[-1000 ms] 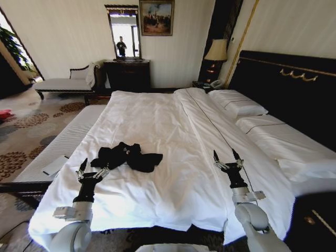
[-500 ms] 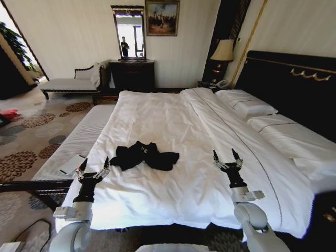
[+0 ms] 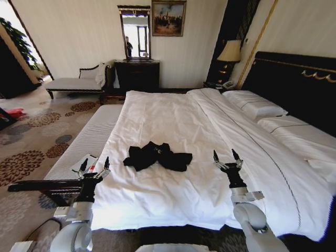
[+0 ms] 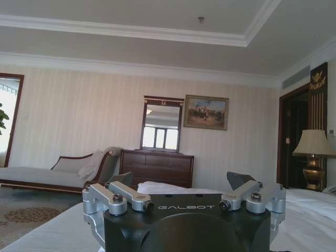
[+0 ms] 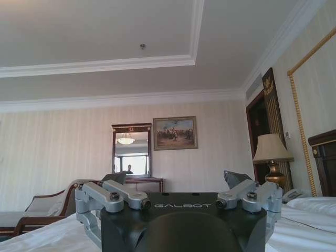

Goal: Fold the clothes on the bed.

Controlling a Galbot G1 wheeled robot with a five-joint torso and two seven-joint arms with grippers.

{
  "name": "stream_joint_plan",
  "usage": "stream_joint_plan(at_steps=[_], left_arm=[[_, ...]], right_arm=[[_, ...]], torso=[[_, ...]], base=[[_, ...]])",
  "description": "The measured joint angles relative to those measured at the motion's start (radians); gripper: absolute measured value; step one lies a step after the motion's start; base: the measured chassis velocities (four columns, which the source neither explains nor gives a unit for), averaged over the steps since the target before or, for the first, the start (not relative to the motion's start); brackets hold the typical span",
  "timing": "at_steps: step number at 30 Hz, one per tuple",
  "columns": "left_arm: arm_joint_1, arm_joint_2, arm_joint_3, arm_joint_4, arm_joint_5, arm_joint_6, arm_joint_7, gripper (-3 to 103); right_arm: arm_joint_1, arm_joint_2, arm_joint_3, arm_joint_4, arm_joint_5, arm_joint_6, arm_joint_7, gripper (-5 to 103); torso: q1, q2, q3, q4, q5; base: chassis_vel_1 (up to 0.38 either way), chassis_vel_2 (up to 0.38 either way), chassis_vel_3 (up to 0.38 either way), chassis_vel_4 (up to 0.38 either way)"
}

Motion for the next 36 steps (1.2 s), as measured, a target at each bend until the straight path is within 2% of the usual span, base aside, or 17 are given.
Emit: stream_joint_plan(at_steps=[6,14,27,29,31,32,33,34,35,36], left_arm=[[-0.001,-0.001,0.000,0.000,0.001,0.000,0.000,100],[-0.001,-0.004,0.000,0.000,0.004,0.000,0.000,100],[-0.005,0.005,0.015,-0.030,0.011,0.011,-0.014,100],[-0.028,0.036,0.036,-0.053,0.001,0.045,-0.049,100],[-0.060,0.087,0.059,-0.078,-0.045,0.121,-0.102,100],[-0.067,0.120,0.064,-0.102,-0.083,0.183,-0.140,100],[-0.067,0.120,0.064,-0.102,-0.083,0.183,-0.140,100],[-0.066,0.132,0.063,-0.113,-0.098,0.209,-0.156,100],[-0.059,0.152,0.056,-0.135,-0.123,0.260,-0.196,100],[-0.062,0.185,0.049,-0.153,-0.147,0.321,-0.257,100]], right_arm=[[0.006,0.000,0.001,-0.008,-0.010,0.001,-0.006,100],[0.009,0.002,-0.002,-0.013,-0.013,0.003,-0.008,100],[0.016,0.006,-0.018,-0.017,-0.011,0.032,-0.005,100],[0.019,0.005,-0.024,-0.021,-0.012,0.033,-0.005,100],[0.028,-0.001,-0.038,-0.028,-0.014,0.033,0.001,100],[0.045,-0.010,-0.059,-0.037,-0.015,0.032,0.007,100],[0.045,-0.010,-0.059,-0.037,-0.015,0.032,0.007,100],[0.058,-0.017,-0.072,-0.043,-0.015,0.031,0.010,100],[0.082,-0.030,-0.105,-0.057,-0.015,0.028,0.016,100],[0.116,-0.046,-0.147,-0.080,-0.017,0.023,0.022,100]], torso=[[0.000,0.000,0.000,0.0006,-0.0012],[0.000,0.000,0.000,0.0004,-0.0001],[0.000,0.000,0.000,0.0009,-0.0008],[0.000,0.000,0.000,0.0007,-0.0006],[0.000,0.000,0.000,-0.0004,-0.0007],[0.000,0.000,0.000,-0.0011,-0.0006],[0.000,0.000,0.000,-0.0011,-0.0006],[0.000,0.000,0.000,-0.0010,-0.0005],[0.000,0.000,0.000,0.0000,-0.0006],[0.000,0.000,0.000,0.0020,-0.0004]], base=[[0.000,0.000,0.000,0.000],[0.000,0.000,0.000,0.000],[0.012,0.057,-0.005,-0.047],[0.000,0.000,0.000,0.000],[0.000,0.000,0.000,0.000],[0.000,0.000,0.000,0.000],[0.000,0.000,0.000,0.000],[0.000,0.000,0.000,0.000],[0.000,0.000,0.000,0.000],[0.000,0.000,0.000,0.000]])
